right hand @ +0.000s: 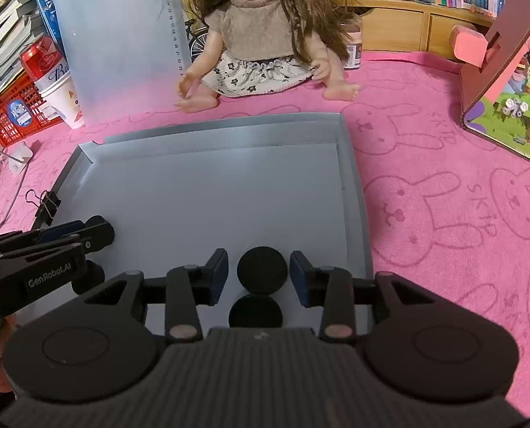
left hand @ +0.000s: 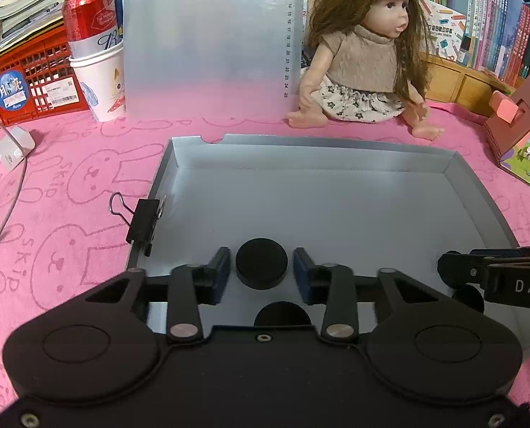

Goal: Organize rigid objects

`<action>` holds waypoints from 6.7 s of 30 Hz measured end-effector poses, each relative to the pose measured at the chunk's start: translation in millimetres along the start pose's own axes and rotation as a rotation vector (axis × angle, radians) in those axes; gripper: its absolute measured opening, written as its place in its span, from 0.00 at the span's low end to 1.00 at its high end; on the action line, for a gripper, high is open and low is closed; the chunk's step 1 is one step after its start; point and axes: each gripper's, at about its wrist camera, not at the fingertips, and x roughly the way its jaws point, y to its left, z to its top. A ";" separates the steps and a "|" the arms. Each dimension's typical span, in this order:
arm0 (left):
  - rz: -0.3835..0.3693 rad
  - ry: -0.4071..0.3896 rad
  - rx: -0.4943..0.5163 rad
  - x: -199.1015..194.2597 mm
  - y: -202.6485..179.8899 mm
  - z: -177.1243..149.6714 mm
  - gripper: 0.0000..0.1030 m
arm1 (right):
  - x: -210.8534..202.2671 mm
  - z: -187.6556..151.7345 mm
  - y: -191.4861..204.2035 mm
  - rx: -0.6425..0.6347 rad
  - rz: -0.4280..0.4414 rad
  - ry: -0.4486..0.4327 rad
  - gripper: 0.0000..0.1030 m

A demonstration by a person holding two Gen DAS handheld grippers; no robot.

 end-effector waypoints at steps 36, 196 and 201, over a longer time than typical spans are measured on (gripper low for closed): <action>-0.075 -0.245 0.087 -121.0 -9.7 -81.4 0.74 | -112.8 -93.7 4.7 -0.155 0.058 -0.390 0.87; 0.268 -0.341 -0.093 -163.3 10.6 -220.0 0.40 | -109.8 -240.0 -4.6 -0.144 -0.107 -0.552 0.46; 0.304 -0.303 -0.095 -151.8 17.9 -214.6 0.38 | -108.7 -239.7 -7.0 -0.137 -0.109 -0.553 0.49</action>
